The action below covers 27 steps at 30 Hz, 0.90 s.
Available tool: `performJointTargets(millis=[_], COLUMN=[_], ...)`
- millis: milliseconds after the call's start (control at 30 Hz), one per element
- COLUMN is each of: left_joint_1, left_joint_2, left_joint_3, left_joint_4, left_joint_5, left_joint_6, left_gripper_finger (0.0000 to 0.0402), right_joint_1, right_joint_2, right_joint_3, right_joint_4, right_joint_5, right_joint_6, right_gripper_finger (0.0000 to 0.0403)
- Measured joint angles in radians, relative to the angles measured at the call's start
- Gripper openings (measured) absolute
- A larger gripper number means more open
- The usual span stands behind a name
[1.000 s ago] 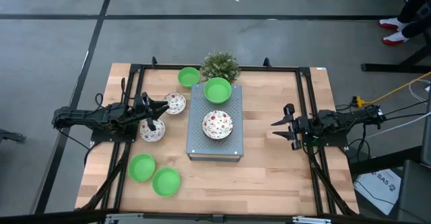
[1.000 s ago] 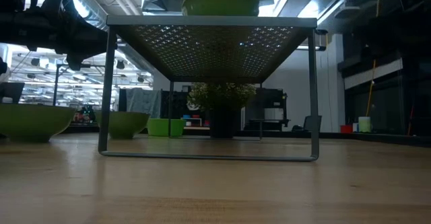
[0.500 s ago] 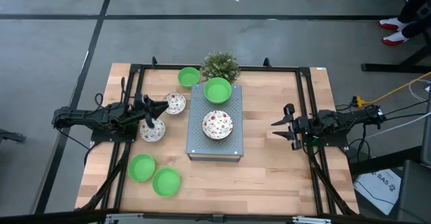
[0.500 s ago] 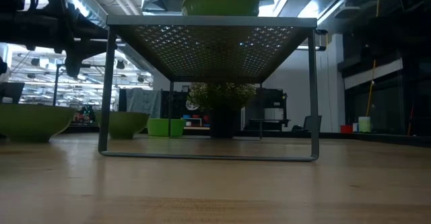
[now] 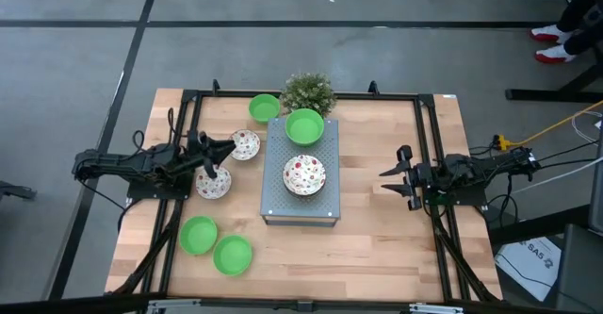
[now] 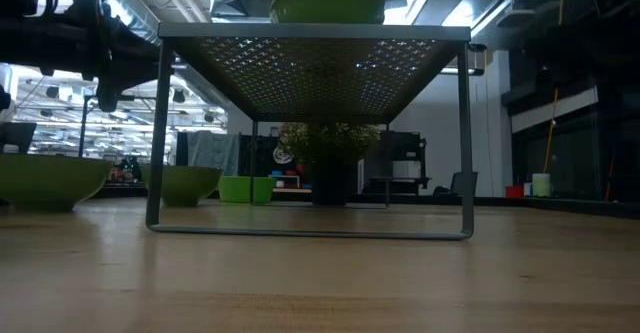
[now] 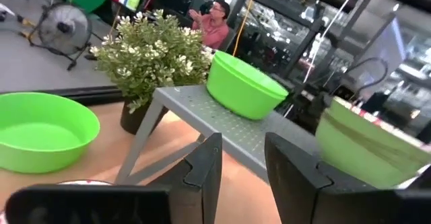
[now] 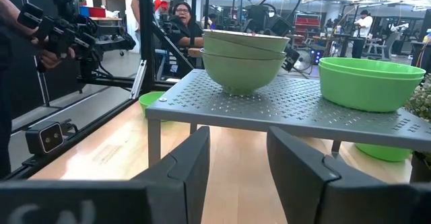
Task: Pick & Place Mini bowls
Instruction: Stack the green bowl on the green bowl on the shelf
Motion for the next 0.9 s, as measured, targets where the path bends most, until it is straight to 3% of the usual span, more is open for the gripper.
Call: performJointTargets(millis=[167, 367, 600, 900], left_joint_1=[0.002, 0.058, 0.194, 0.328], left_joint_2=[0.052, 0.186, 0.420, 0.661], left_joint_3=[0.057, 0.226, 0.432, 0.611], left_joint_4=[-0.014, -0.032, -0.176, -0.184], left_joint_5=[-0.103, -0.261, -0.256, -0.140], left_joint_6=[0.121, 0.329, 0.333, 0.335], left_gripper_finger=[0.0107, 0.0106, 0.0106, 0.0106], right_joint_1=[0.000, 0.000, 0.000, 0.000], right_joint_2=[0.000, 0.000, 0.000, 0.000], right_joint_3=[0.000, 0.000, 0.000, 0.000], right_joint_4=[0.000, 0.000, 0.000, 0.000], right_joint_5=[0.000, 0.000, 0.000, 0.000], right_joint_6=[0.000, 0.000, 0.000, 0.000], right_gripper_finger=[0.0147, 0.0147, 0.0147, 0.0147])
